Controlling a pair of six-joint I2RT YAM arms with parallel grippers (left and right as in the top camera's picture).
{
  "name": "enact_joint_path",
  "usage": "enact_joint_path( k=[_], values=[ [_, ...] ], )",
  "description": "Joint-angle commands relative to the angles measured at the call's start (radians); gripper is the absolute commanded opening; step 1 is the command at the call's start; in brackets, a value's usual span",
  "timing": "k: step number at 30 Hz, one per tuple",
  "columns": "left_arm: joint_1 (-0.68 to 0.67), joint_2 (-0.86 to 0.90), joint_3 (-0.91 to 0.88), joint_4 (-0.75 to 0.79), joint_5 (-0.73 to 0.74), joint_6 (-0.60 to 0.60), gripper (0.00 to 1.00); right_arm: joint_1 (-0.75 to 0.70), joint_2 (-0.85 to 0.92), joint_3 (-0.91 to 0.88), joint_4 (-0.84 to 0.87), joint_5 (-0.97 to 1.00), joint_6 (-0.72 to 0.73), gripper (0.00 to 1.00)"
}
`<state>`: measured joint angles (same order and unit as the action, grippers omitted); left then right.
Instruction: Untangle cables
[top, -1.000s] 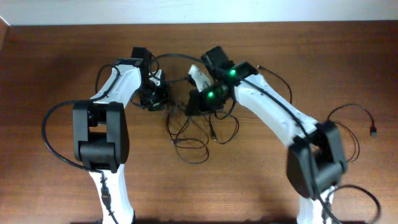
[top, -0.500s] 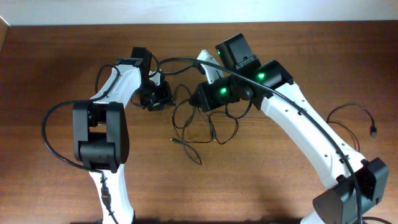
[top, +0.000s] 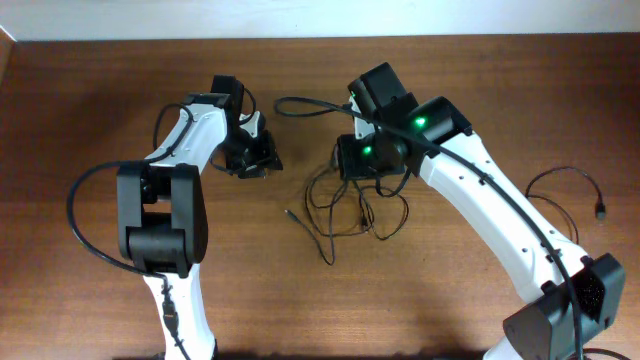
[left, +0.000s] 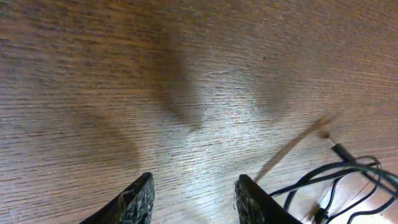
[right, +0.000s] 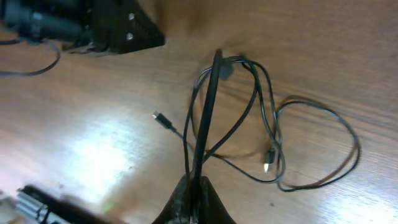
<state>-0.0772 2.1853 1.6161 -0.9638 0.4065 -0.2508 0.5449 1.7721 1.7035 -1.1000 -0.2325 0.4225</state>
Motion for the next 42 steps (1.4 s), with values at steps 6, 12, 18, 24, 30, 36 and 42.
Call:
enact_joint_path(
  k=[6, 12, 18, 24, 30, 36, 42],
  values=[
    [0.002, 0.010, 0.018, 0.001, -0.003, 0.005, 0.44, 0.038, 0.002, -0.017, 0.013, -0.047, 0.005, 0.04],
    [0.002, 0.010, 0.018, 0.001, -0.003, 0.005, 0.44, 0.124, 0.090, -0.021, 0.030, -0.046, 0.005, 0.04],
    [0.002, 0.010, 0.018, 0.001, -0.003, 0.005, 0.44, 0.163, 0.148, -0.023, 0.034, -0.049, 0.006, 0.04],
    [0.002, 0.010, 0.018, 0.001, -0.003, 0.005, 0.45, 0.204, 0.148, -0.023, 0.069, -0.048, 0.014, 0.04],
    [0.002, 0.010, 0.018, 0.001, -0.003, 0.005, 0.45, 0.234, 0.148, -0.023, 0.087, -0.030, 0.013, 0.58],
    [0.002, 0.010, 0.018, 0.001, -0.003, 0.005, 0.45, 0.226, 0.148, -0.023, 0.087, 0.217, 0.013, 0.74],
    [0.002, 0.010, 0.018, 0.001, -0.003, 0.005, 0.45, 0.148, 0.148, -0.023, 0.087, 0.220, 0.013, 0.75]
  ],
)
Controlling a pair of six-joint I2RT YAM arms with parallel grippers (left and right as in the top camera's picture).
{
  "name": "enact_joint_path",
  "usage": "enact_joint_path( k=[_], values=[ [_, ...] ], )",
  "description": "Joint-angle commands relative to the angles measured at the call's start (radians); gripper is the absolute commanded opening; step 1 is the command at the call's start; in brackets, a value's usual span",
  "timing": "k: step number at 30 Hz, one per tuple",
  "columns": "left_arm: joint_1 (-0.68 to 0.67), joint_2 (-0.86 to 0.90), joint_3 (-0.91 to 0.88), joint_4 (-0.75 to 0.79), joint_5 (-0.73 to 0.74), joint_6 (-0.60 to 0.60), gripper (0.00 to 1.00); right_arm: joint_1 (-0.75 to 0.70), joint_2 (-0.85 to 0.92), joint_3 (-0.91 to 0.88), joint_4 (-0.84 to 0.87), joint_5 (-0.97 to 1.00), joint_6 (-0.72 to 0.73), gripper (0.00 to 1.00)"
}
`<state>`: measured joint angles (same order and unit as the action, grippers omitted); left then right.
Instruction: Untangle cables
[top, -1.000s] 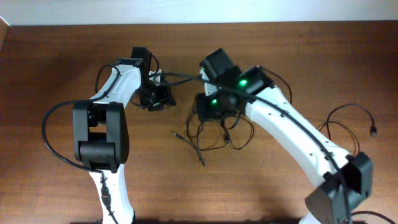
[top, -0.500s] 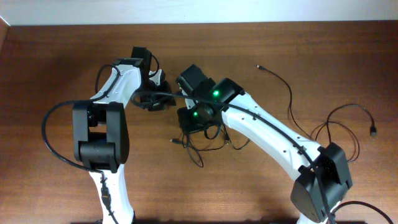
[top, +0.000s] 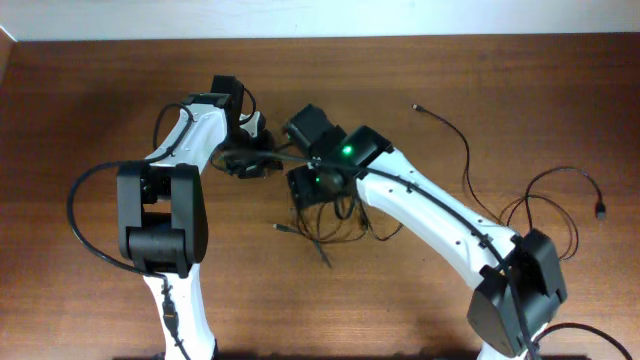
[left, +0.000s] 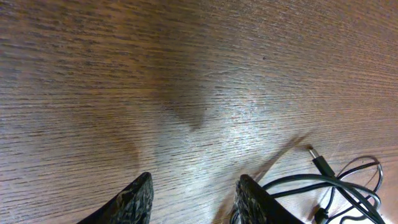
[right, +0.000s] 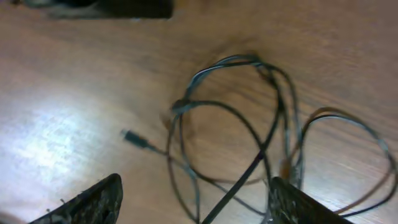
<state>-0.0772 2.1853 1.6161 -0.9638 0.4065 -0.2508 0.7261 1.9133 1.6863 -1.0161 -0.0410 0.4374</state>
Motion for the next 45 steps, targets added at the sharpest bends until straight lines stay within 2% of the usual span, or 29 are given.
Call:
enact_joint_path(
  k=[1, 7, 11, 12, 19, 23, 27, 32, 37, 42, 45],
  values=[
    [0.002, 0.010, 0.018, 0.001, -0.003, 0.005, 0.45, -0.056, 0.007, -0.006, 0.003, 0.028, -0.002, 0.76],
    [0.002, 0.010, 0.018, 0.001, -0.003, 0.005, 0.45, -0.173, 0.008, -0.029, 0.027, 0.026, -0.002, 0.75],
    [0.002, 0.010, 0.018, 0.001, -0.003, 0.005, 0.45, -0.177, 0.008, -0.122, 0.064, 0.023, -0.002, 0.54],
    [0.001, 0.010, 0.018, 0.001, -0.003, 0.005, 0.45, -0.177, 0.008, -0.149, 0.076, 0.023, -0.002, 0.52],
    [0.002, 0.010, 0.018, 0.001, -0.003, 0.005, 0.45, -0.177, 0.008, -0.350, 0.250, -0.106, -0.002, 0.49],
    [0.002, 0.010, 0.018, 0.001, -0.003, 0.005, 0.45, -0.177, 0.008, -0.373, 0.277, -0.109, -0.002, 0.45],
    [0.002, 0.010, 0.018, 0.001, -0.003, 0.005, 0.45, -0.176, 0.008, -0.373, 0.276, -0.203, -0.002, 0.43],
    [0.001, 0.010, 0.018, 0.001, -0.003, 0.005, 0.45, -0.175, 0.008, -0.374, 0.319, -0.180, -0.014, 0.41],
    [0.001, 0.010, 0.018, 0.002, -0.003, 0.005, 0.46, -0.175, 0.008, -0.375, 0.365, -0.168, -0.014, 0.31],
    [0.002, 0.010, 0.018, 0.002, -0.003, 0.005, 0.45, -0.137, 0.008, -0.382, 0.426, -0.147, -0.014, 0.31],
    [0.002, 0.010, 0.018, 0.002, -0.003, 0.005, 0.45, -0.117, 0.008, -0.408, 0.450, -0.045, -0.013, 0.31]
  ],
)
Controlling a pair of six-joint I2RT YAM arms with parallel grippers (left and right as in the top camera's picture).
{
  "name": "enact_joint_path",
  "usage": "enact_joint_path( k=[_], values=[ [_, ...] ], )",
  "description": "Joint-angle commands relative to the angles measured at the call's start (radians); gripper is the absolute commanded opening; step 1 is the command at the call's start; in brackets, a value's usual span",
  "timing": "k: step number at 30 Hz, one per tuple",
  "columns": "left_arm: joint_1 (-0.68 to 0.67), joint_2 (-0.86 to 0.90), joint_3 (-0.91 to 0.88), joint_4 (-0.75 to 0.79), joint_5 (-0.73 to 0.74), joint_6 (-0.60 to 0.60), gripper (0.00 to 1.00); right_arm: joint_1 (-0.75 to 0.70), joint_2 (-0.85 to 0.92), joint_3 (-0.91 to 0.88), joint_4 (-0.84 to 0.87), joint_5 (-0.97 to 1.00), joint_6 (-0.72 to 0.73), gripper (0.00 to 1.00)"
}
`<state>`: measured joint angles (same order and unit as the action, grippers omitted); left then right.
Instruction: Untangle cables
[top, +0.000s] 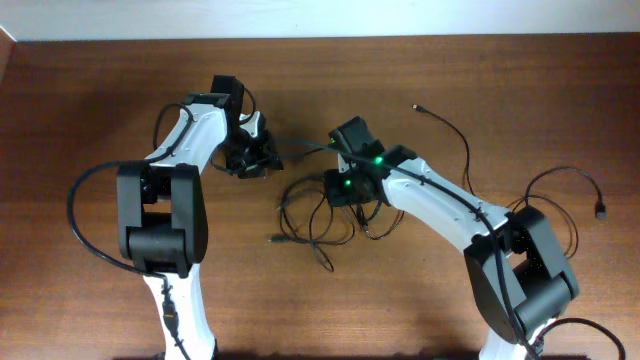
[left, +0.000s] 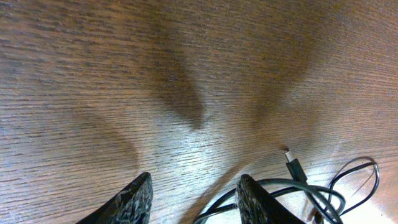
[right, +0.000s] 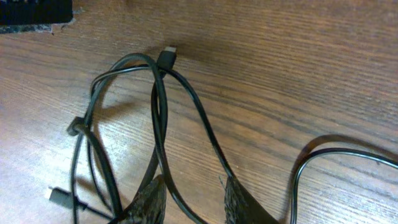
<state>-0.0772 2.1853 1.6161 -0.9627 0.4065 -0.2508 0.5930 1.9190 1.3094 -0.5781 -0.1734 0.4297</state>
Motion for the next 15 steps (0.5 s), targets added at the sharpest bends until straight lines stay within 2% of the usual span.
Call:
enact_joint_path(
  k=[1, 3, 4, 5, 7, 11, 15],
  values=[
    [0.002, 0.010, 0.018, 0.001, -0.003, 0.005, 0.46, 0.016, 0.003, -0.046, 0.029, 0.093, -0.006, 0.31],
    [0.002, 0.010, 0.018, 0.001, -0.003, 0.005, 0.46, 0.016, 0.003, -0.072, 0.071, 0.092, -0.006, 0.25],
    [0.002, 0.010, 0.018, 0.001, -0.003, 0.005, 0.46, 0.016, 0.003, -0.073, 0.072, 0.092, -0.006, 0.12],
    [0.002, 0.010, 0.018, 0.001, -0.003, 0.005, 0.46, 0.016, 0.002, -0.073, 0.075, 0.092, -0.006, 0.04],
    [0.002, 0.010, 0.018, 0.001, -0.003, 0.005, 0.46, 0.014, -0.026, -0.049, 0.067, 0.050, -0.042, 0.04],
    [0.002, 0.010, 0.018, 0.001, -0.003, 0.005, 0.45, 0.029, -0.190, 0.057, 0.040, 0.006, -0.059, 0.04],
    [0.001, 0.010, 0.018, 0.001, -0.003, 0.005, 0.46, 0.027, -0.262, 0.065, 0.052, -0.048, -0.059, 0.04]
  ],
)
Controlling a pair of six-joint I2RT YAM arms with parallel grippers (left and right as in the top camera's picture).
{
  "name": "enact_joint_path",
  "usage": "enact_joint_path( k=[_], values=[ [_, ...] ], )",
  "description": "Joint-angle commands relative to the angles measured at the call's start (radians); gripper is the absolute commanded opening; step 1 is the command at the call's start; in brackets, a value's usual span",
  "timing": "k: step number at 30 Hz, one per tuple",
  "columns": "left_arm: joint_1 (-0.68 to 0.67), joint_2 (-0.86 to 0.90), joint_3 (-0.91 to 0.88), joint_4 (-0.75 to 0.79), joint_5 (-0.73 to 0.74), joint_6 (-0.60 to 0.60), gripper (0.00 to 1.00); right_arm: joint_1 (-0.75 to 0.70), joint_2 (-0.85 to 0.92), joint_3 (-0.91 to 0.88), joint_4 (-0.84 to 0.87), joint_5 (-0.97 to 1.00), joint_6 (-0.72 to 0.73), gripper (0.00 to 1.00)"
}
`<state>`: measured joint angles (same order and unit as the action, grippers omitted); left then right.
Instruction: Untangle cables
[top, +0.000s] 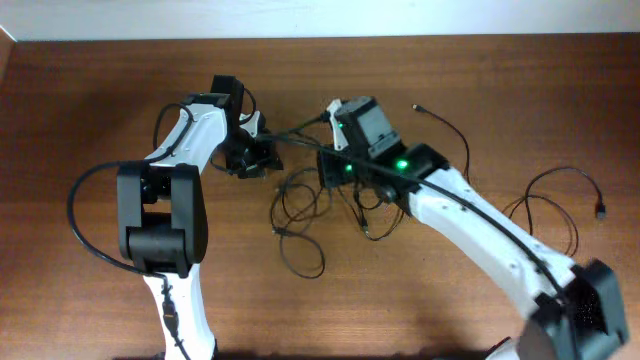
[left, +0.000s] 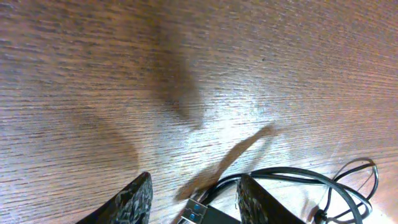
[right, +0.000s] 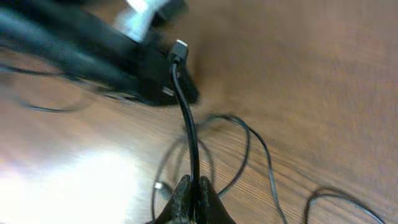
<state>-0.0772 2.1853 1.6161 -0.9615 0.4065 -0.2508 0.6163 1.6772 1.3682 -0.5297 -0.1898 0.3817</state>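
Observation:
A tangle of thin black cables (top: 312, 215) lies mid-table on the wood. My right gripper (right: 191, 194) is shut on one black strand (right: 186, 124) and holds it above the tangle. The strand runs up to a small plug (right: 179, 48) close to the left arm's dark gripper body (right: 124, 71). My left gripper (left: 194, 200) sits low over the table with its fingers (left: 134, 200) apart. A USB plug with a blue insert (left: 200, 213) lies between them, untouched by either finger. Cable loops (left: 311, 179) show to its right.
A separate black cable (top: 455, 140) lies stretched at the back right. It leads to a loop (top: 560, 195) whose plug (top: 601, 212) rests near the right edge. The table's back edge (top: 320, 38) runs just behind both grippers.
My right gripper was open low over the loops; now it is shut on a strand and higher up. A blue-insert USB plug has come between the left gripper's open fingers.
First my right gripper held a strand up over the tangle. Then it was open, farther left, with one cable stretched out at the back right. Then it hung open close over the loops. Now it grips a strand again. The left gripper stayed open in place.

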Motion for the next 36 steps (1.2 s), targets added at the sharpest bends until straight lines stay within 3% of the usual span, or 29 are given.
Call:
enact_joint_path(
  k=[1, 4, 10, 15, 27, 29, 33, 36],
  values=[
    [0.002, 0.010, 0.018, 0.000, -0.003, 0.005, 0.45, 0.003, -0.021, 0.006, 0.008, -0.030, -0.010, 0.04],
    [0.002, 0.010, 0.018, 0.000, -0.003, 0.005, 0.45, 0.004, -0.021, 0.006, -0.033, -0.026, 0.002, 0.04],
    [0.002, 0.010, 0.018, 0.000, -0.003, 0.005, 0.46, 0.006, -0.019, 0.005, -0.325, 0.066, 0.047, 0.04],
    [0.002, 0.010, 0.018, 0.000, -0.003, 0.005, 0.45, 0.006, -0.015, 0.005, -0.473, 0.062, 0.047, 0.04],
    [0.002, 0.010, 0.018, 0.000, -0.003, 0.005, 0.45, 0.079, 0.050, 0.003, -0.496, -0.022, 0.047, 0.04],
    [0.002, 0.010, 0.018, 0.000, -0.003, 0.005, 0.46, 0.079, 0.050, 0.003, -0.521, -0.158, 0.046, 0.04],
    [0.002, 0.010, 0.018, 0.000, -0.003, 0.005, 0.45, 0.080, 0.050, 0.003, -0.554, -0.224, 0.042, 0.04],
    [0.002, 0.010, 0.018, 0.000, -0.003, 0.005, 0.46, 0.098, 0.050, 0.003, -0.548, -0.185, 0.042, 0.04]
  ],
)
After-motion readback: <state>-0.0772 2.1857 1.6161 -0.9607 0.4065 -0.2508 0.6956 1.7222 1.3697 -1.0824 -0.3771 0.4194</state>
